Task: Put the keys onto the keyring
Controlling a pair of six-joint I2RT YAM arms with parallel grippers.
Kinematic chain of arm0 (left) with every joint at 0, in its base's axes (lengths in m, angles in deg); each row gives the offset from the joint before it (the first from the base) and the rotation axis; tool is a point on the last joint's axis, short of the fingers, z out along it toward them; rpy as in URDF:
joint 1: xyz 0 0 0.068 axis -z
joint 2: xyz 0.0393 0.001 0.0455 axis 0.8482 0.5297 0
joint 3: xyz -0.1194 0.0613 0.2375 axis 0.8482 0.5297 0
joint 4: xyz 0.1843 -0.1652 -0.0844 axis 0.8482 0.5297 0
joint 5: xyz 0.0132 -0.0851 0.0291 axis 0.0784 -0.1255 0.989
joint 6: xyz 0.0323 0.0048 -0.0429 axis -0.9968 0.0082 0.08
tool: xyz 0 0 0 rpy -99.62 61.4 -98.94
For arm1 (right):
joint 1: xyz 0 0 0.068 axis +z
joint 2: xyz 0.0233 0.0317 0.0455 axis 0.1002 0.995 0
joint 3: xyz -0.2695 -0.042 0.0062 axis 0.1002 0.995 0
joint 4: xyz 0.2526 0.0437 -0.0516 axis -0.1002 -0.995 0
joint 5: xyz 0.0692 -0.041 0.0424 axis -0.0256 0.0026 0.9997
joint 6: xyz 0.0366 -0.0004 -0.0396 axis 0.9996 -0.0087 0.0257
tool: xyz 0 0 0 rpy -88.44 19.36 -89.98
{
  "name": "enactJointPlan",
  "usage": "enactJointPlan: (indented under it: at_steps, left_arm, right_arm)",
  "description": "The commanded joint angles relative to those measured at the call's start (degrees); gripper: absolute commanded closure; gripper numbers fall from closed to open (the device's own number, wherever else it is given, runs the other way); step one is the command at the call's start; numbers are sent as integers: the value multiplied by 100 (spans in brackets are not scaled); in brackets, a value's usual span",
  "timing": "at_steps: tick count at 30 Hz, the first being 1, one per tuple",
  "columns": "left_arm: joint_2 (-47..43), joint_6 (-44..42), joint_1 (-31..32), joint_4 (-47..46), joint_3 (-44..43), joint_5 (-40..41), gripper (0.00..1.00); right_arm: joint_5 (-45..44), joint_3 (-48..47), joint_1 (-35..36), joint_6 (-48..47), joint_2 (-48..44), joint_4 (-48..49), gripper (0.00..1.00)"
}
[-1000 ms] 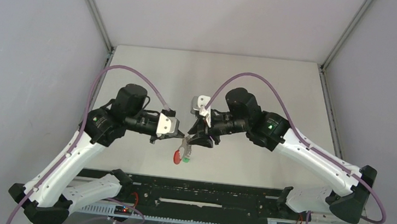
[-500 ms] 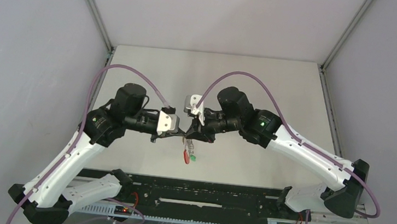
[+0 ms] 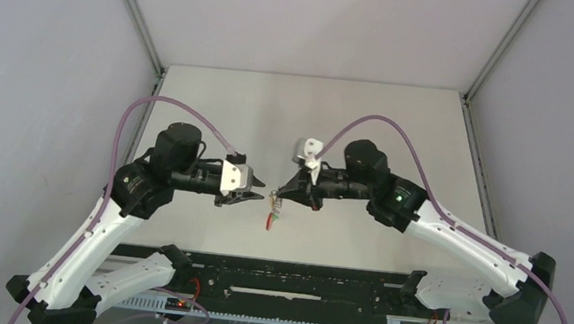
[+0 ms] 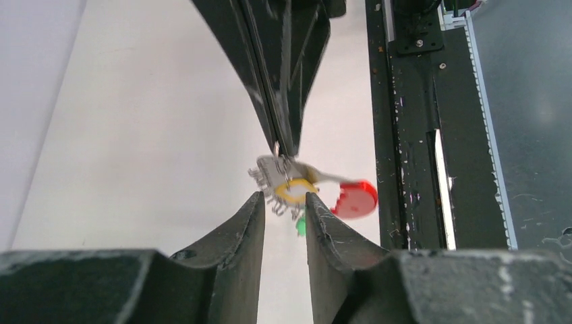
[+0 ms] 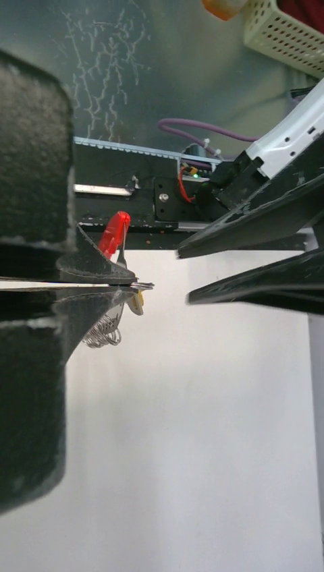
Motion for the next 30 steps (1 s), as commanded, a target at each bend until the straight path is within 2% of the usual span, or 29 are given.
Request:
enactJointPlan:
  at_steps: [1, 4, 8, 11, 18, 27, 30]
  left_arm:
    - [-258, 159, 17, -179, -60, 69, 66]
    - [-381, 295, 15, -414, 180, -66, 67]
    - [-393, 933, 25, -1043, 440, -267, 68]
    - [-392, 998, 31, -1342, 591, -273, 68]
    - [-536, 1018, 27, -1704, 803, 20, 73]
    - [-650, 1299, 37, -1938, 868, -243, 83]
    - [-709, 1263, 31, -1925, 932, -284, 90]
  right_arm:
    - [673, 856, -344, 1144, -783, 2445, 100]
    - [983, 1215, -518, 1761, -873, 3279, 100]
    - [1122, 1348, -532, 2147, -794, 3710, 100]
    - [1151, 1443, -524, 2378, -739, 4000, 100]
    - [1238, 1458, -497, 2525, -586, 4176, 100]
    - [1070, 1456, -454, 2592, -504, 4112, 100]
    - [967, 1460, -437, 2565, -522, 4016, 100]
